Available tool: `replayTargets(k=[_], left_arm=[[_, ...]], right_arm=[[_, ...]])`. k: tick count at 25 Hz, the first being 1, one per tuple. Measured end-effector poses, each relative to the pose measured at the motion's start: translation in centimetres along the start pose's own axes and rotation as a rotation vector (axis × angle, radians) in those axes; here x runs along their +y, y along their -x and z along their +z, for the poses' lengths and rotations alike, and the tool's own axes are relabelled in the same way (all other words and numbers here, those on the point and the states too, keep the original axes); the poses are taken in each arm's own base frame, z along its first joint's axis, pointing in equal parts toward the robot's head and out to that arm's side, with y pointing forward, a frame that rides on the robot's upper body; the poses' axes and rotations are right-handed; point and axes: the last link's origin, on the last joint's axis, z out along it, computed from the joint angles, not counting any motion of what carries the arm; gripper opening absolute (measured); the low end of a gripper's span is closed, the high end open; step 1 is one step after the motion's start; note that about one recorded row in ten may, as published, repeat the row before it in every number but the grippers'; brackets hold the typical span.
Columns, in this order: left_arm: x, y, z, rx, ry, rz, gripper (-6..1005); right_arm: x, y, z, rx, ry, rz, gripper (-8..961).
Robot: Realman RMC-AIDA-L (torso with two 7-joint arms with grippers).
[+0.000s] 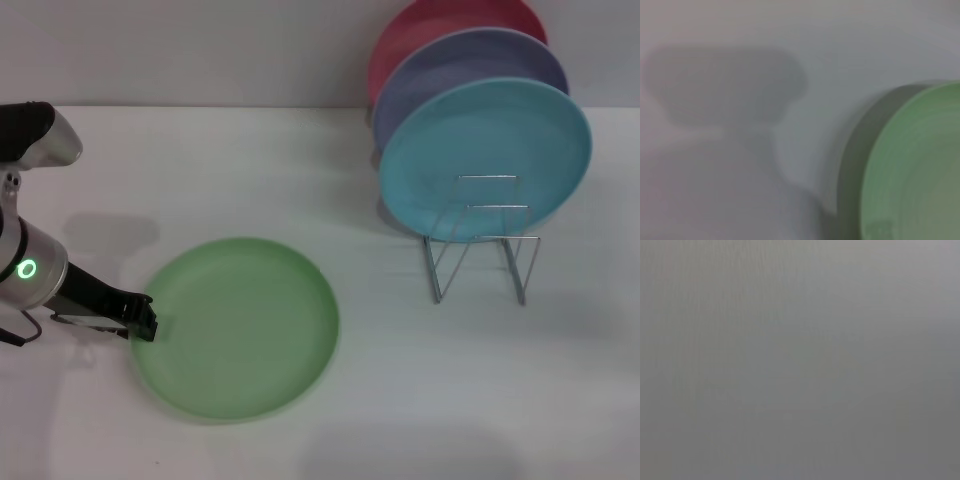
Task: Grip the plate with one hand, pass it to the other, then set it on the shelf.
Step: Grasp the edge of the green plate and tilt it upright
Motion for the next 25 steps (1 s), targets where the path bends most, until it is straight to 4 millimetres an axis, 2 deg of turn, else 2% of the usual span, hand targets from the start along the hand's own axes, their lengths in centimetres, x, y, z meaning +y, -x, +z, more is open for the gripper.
replayTargets(k=[3,11,19,25], left_arm=[[0.1,0.0,0.0,-0.001,0.0,0.003,250],[0.3,-0.1,0.0,0.007,-0.006,0.022,70],[-0.4,-1.2,-2.1,0.146,-0.002,0.002,34],[-0.7,-2.4,-2.7,0.321,0.04,-0.002,34]], right_arm=[[0.0,0.0,0.0,0.0,0.0,0.0,726],[0.0,0.0,0.0,0.001,-0.001,0.001,727],[0.0,0.0,-0.2,0.003,-0.002,0.001,726],[0.2,-0.1,-0.3,0.007,0.002,-0.002,726]])
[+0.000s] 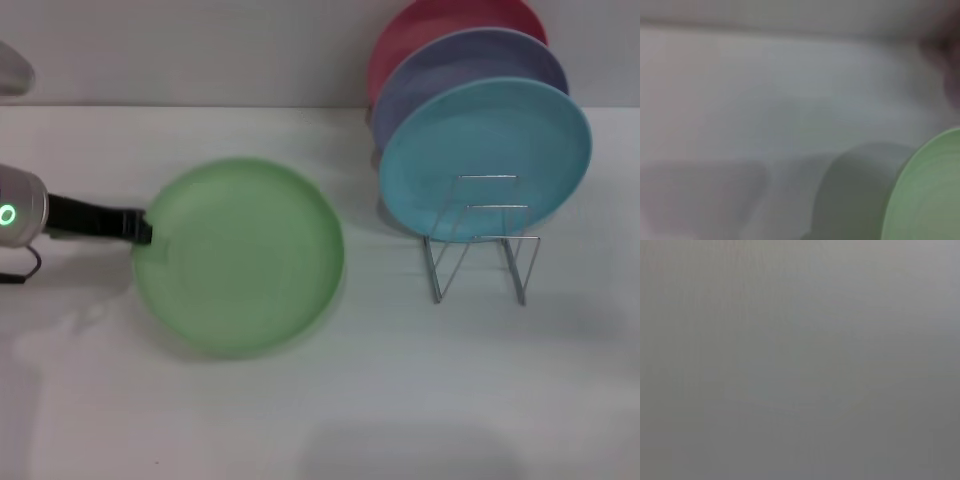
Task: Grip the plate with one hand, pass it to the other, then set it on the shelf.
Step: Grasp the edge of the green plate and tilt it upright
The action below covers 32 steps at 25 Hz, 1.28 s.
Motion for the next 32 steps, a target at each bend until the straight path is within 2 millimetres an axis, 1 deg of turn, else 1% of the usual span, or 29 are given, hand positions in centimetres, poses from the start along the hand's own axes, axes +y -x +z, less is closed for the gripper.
replayTargets(k=[2,3,6,7,8,9,10,12,15,16,17,21,22,28,30,31,32], left_arm=[[-0.4,-0.2,0.2,0.053,0.0,-0.002,33],[-0.4,-0.2,0.2,0.053,0.0,-0.002,33],[-1.7,-0.7,0.1,0.212,-0.006,-0.016,33],[-1.7,-0.7,0.1,0.212,-0.006,-0.016,33],[-1.9,-0.7,0.0,0.239,-0.005,-0.018,33],[-2.5,-0.6,-0.1,0.305,-0.007,-0.015,33],[-2.5,-0.6,-0.1,0.305,-0.007,-0.015,33],[-3.0,-0.1,0.0,0.363,0.004,0.0,33],[-3.2,0.3,0.3,0.391,0.018,0.003,33],[-3.2,0.8,0.7,0.42,0.03,0.008,33],[-3.2,0.8,0.7,0.42,0.03,0.008,33],[-3.3,1.3,1.8,0.511,0.02,0.021,33],[-3.3,1.3,1.8,0.511,0.02,0.021,32],[-3.7,0.6,2.1,0.58,-0.069,0.03,32],[-3.9,-0.1,1.8,0.605,-0.101,0.042,32],[-4.0,-1.0,1.3,0.63,-0.134,0.075,32],[-4.0,-1.0,1.3,0.63,-0.134,0.075,32]], right_arm=[[0.1,0.0,-0.1,0.002,0.003,0.0,726],[0.2,0.0,-0.1,0.001,0.005,0.001,727],[0.3,0.0,-0.5,-0.007,0.011,0.002,727],[0.3,0.0,-0.5,-0.007,0.011,0.002,727],[0.4,0.0,-0.6,-0.007,0.011,0.002,727],[0.5,-0.1,-0.8,-0.003,0.011,0.0,727],[0.5,-0.1,-0.8,-0.003,0.011,0.0,727],[0.9,-0.2,-1.1,0.002,0.013,-0.011,727],[1.4,-0.4,-1.6,0.012,0.027,-0.019,727],[1.8,-0.6,-2.1,0.017,0.043,-0.03,727],[1.8,-0.6,-2.1,0.017,0.043,-0.03,727],[2.8,-0.7,-3.8,0.02,0.071,-0.043,728],[2.8,-0.7,-3.8,0.02,0.071,-0.043,728],[2.6,-0.8,-4.7,0.033,0.064,-0.033,728],[2.5,-0.9,-4.8,0.04,0.061,-0.033,728],[2.4,-1.0,-4.8,0.049,0.058,-0.034,728],[2.4,-1.0,-4.8,0.049,0.058,-0.034,728]])
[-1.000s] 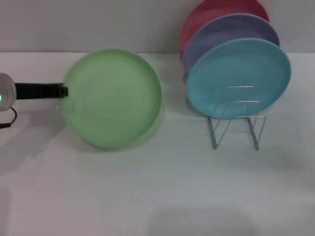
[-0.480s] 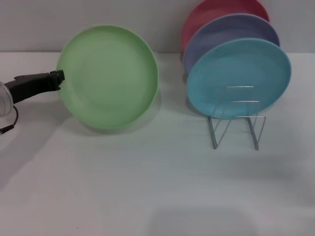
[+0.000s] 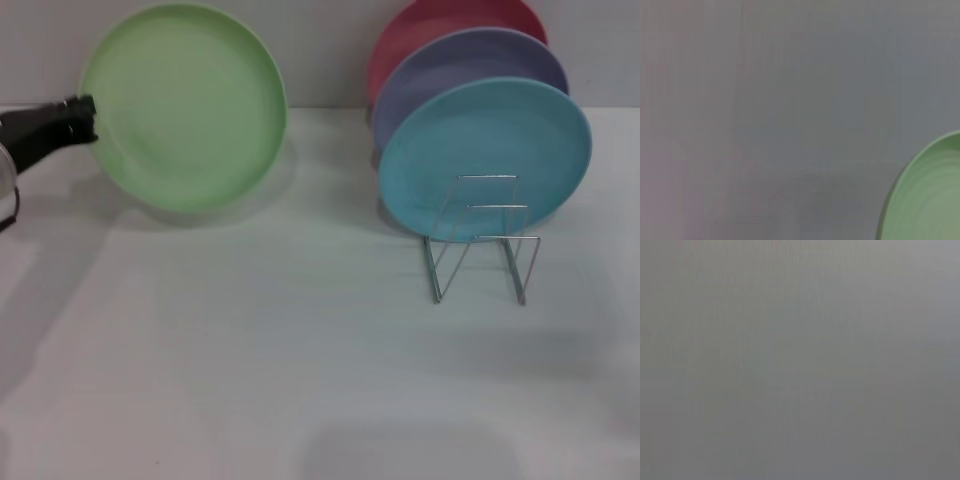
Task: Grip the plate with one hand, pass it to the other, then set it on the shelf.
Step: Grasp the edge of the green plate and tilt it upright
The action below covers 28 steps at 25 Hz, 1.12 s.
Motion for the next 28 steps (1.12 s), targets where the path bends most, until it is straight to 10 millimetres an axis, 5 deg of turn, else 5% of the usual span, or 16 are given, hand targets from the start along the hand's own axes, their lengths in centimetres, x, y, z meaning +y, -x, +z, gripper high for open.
replayTargets(k=[5,12,20,28], left_arm=[[0.4,-3.0,-0.5,0.08,-0.046,0.178,34],[3.7,-5.7,-1.8,0.182,-0.071,0.535,35],[6.3,-4.5,-2.1,0.361,-0.179,0.667,38],[5.8,-1.6,-3.4,0.555,-0.217,0.404,40]], right_arm=[[0.1,-0.2,0.2,0.012,0.0,-0.003,728],[-0.1,-0.2,0.0,0.017,-0.003,-0.005,729],[-0.2,-0.3,-0.2,0.021,-0.007,-0.005,729],[-0.2,-0.3,-0.3,0.022,-0.009,0.002,727]])
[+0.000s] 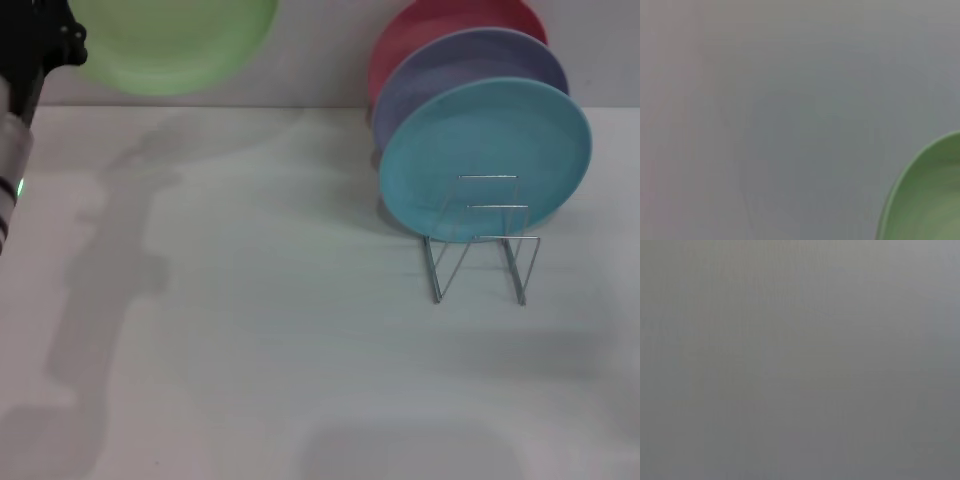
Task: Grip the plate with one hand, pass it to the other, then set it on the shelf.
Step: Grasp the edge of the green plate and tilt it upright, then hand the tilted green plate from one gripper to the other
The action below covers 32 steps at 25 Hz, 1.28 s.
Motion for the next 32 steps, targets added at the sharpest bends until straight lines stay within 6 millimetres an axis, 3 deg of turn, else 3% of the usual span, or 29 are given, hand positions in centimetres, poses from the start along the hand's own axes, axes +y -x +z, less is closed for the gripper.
replayTargets(k=[5,6,10,11,17,21,22,26,32], left_arm=[[-0.3,1.4,-1.3,0.014,0.02,-0.173,41],[-0.7,2.5,-2.3,0.01,0.035,-0.295,41],[-1.0,4.3,-4.2,0.015,0.073,-0.436,42],[-0.9,5.3,-5.0,-0.004,0.098,-0.477,43],[-0.3,8.5,-6.9,-0.105,0.146,-0.525,44],[0.0,9.9,-7.3,-0.157,0.156,-0.531,45],[0.0,9.9,-7.3,-0.157,0.156,-0.531,46],[0.1,10.3,-7.6,-0.159,0.167,-0.523,47],[0.6,10.2,-8.1,-0.139,0.19,-0.522,48]], right_arm=[[0.5,-0.1,-0.3,0.001,0.016,0.02,726],[1.0,-0.1,-0.6,0.005,0.033,0.033,726],[1.8,-0.2,-1.5,0.012,0.058,0.057,726],[2.3,-0.1,-2.4,0.014,0.083,0.079,726],[3.8,0.2,-5.0,0.018,0.168,0.133,727],[6.2,0.3,-7.1,0.054,0.273,0.205,727],[6.2,0.3,-7.1,0.054,0.273,0.205,727],[9.7,0.4,-8.8,0.092,0.389,0.277,727],[12.4,0.7,-10.1,0.123,0.45,0.302,727]])
